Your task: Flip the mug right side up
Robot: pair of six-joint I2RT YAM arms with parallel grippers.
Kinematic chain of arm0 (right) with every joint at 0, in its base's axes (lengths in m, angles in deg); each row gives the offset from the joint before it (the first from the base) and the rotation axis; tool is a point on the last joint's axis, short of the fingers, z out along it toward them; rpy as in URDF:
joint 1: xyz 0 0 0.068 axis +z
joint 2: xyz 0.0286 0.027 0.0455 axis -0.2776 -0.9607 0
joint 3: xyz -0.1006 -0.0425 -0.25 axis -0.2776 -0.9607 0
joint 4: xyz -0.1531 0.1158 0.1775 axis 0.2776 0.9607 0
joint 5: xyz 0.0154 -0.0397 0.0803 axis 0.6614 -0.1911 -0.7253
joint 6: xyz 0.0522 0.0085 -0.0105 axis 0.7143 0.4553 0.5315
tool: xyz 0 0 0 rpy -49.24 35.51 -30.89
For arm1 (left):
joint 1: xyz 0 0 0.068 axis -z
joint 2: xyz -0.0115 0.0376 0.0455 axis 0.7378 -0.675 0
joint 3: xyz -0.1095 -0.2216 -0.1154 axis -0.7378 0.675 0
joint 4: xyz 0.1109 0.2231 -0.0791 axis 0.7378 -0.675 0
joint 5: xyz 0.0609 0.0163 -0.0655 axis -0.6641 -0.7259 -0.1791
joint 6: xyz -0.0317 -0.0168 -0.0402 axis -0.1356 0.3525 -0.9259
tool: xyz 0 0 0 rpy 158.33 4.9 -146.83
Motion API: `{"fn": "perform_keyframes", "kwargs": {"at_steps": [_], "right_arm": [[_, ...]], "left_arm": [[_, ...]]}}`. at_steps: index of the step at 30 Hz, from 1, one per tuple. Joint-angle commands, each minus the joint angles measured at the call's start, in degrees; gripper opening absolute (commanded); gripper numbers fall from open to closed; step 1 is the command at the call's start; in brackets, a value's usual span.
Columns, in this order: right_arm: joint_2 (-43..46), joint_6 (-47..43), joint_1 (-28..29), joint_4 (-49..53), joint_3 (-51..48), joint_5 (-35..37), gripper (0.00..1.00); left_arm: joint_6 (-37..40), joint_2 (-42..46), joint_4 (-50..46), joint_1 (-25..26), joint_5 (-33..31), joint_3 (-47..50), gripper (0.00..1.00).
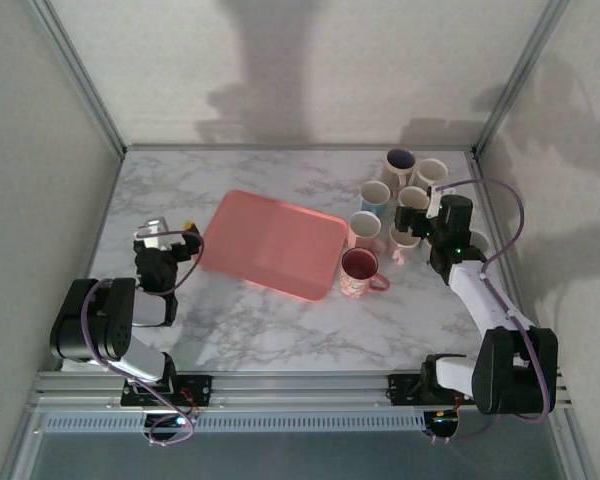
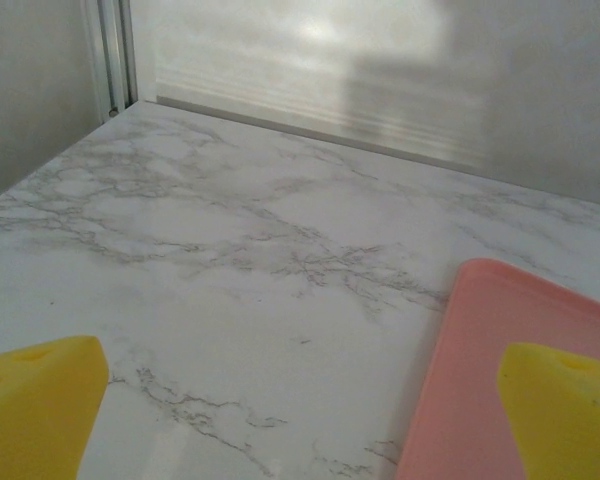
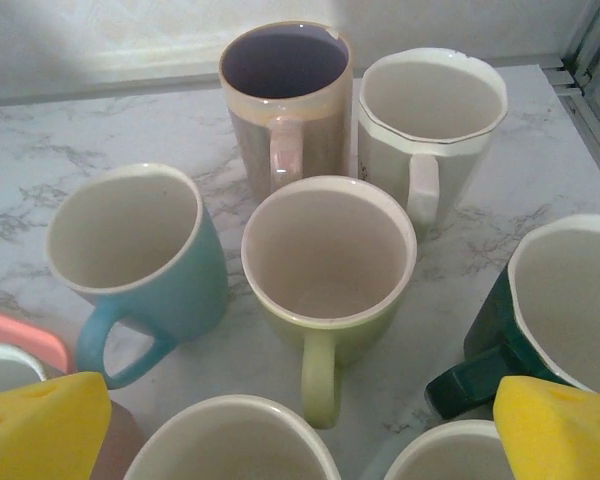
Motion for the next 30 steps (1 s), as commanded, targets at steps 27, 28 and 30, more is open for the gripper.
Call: {"fn": "perform_keyframes", "kwargs": {"at_steps": [27,28,30], "right_arm": [[-15.90,-2.13,1.37,-35.43,-15.05,1.62,0.99],[-15.90,-2.07,1.43,-35.69,-15.20,1.76,0.99],[-16.07,-2.00,1.42,-36.16,-15.38,1.88,0.99]], "left_arm": [[0.74,-0.43,2.31,0.32,-1.49,0.08,1.00],[0.73,-0.43,2.28,0.26,-1.54,0.03,1.00],[0.77,-0.43,2.42,0.36,-1.58,0.17,0.99]]}}
